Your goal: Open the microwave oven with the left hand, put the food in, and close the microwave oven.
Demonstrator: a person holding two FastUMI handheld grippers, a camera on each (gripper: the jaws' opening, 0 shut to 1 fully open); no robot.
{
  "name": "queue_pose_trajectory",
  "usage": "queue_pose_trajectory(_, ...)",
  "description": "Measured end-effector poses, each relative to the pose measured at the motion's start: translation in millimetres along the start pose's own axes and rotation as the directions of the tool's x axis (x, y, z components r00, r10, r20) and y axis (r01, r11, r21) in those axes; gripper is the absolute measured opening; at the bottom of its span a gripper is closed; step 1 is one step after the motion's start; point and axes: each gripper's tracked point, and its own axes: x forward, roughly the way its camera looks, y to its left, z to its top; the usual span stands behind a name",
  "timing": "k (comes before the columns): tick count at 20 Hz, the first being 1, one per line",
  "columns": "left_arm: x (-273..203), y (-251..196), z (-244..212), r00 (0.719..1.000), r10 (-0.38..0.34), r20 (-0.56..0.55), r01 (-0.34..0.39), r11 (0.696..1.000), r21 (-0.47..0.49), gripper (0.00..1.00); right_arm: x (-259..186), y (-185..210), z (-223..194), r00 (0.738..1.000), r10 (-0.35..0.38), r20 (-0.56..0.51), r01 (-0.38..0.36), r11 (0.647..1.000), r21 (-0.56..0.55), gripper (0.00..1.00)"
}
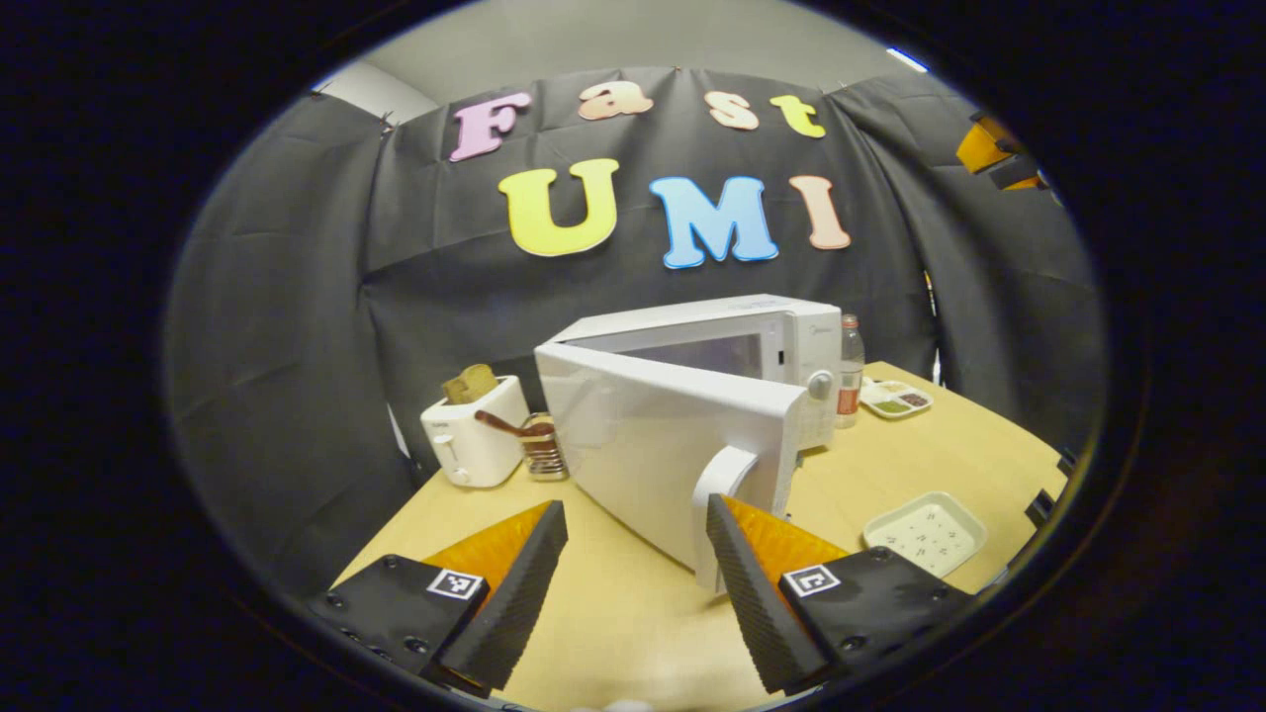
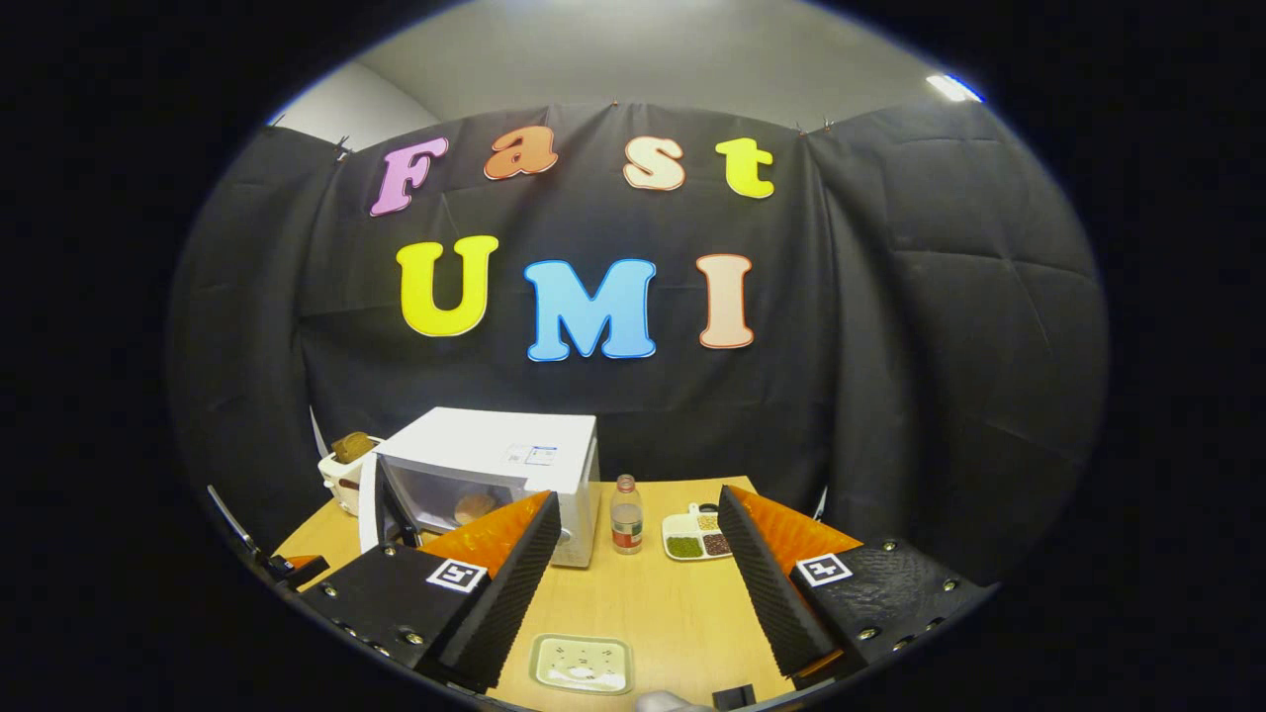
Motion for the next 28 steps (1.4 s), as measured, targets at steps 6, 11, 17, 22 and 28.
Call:
queue_pose_trajectory(6,55,-60,24,0.997,-0.072,0.029,0.072,0.997,0.012,0.98,-6,-57,3,0.996,-0.088,0.002,0.088,0.996,-0.01,0.98)
queue_pose_trajectory(11,105,-90,35,0.989,-0.134,0.055,0.132,0.991,0.035,1.0,-5,-88,5,0.985,-0.172,-0.003,0.172,0.985,-0.004,0.98)
queue_pose_trajectory(17,161,-113,45,0.986,-0.15,0.075,0.148,0.989,0.028,1.0,0,-103,4,0.972,-0.233,-0.017,0.233,0.973,-0.004,0.98)
queue_pose_trajectory(22,210,-120,46,0.992,-0.123,0.038,0.125,0.991,-0.045,0.98,5,-107,3,0.965,-0.26,-0.026,0.26,0.965,-0.02,0.98)
queue_pose_trajectory(28,235,-137,57,0.989,-0.137,0.055,0.14,0.988,-0.057,0.95,15,-107,-2,0.963,-0.263,-0.05,0.262,0.965,-0.022,0.98)
